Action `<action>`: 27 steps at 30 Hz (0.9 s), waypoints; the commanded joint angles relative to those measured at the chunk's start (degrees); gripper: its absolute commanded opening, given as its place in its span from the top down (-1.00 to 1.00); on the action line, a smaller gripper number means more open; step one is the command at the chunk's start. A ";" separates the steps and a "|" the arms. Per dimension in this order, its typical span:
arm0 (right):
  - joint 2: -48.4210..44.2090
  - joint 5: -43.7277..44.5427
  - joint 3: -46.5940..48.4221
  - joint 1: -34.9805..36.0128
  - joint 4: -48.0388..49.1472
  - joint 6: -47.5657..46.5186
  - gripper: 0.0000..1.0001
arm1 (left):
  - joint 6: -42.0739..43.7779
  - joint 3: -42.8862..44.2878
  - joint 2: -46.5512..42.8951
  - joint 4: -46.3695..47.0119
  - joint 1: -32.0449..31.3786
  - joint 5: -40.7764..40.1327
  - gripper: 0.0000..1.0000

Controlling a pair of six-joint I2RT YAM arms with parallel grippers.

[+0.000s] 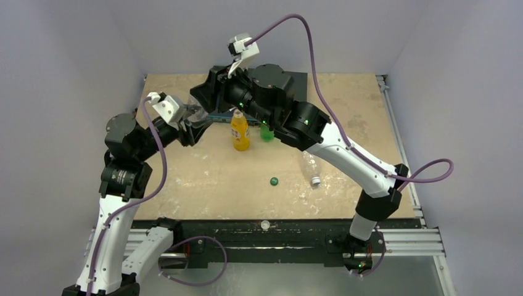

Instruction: Unscrew the bottle caps

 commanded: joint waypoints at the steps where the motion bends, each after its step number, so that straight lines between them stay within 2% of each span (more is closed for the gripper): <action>1: -2.97 0.66 -1.52 -0.10 4.12 0.91 0.00 | 1.20 -0.64 -0.82 1.65 0.22 -0.92 0.88; 3: -2.92 0.45 -1.41 -0.09 4.04 0.93 0.04 | 1.33 -0.83 -0.87 1.65 0.23 -0.85 0.88; 9: -4.69 -3.98 -4.73 -0.11 6.93 1.39 0.59 | -0.17 -0.09 -0.06 1.63 0.23 0.73 0.88; 15: -9.39 -15.30 -12.95 -0.36 15.48 -1.33 0.81 | -4.23 1.99 1.22 -0.77 0.23 10.34 0.88; 22: -14.98 -34.10 -22.51 -0.96 26.31 -4.84 0.93 | -2.77 7.99 4.31 -13.27 0.23 32.72 0.84; 25: -18.32 -40.83 -26.67 -1.42 31.45 -4.39 0.93 | -1.39 9.80 4.11 -16.83 0.23 36.10 0.82; 27: -19.45 -45.05 -27.95 -1.62 33.38 -4.43 0.87 | -1.88 9.82 3.44 -16.86 0.23 36.89 0.82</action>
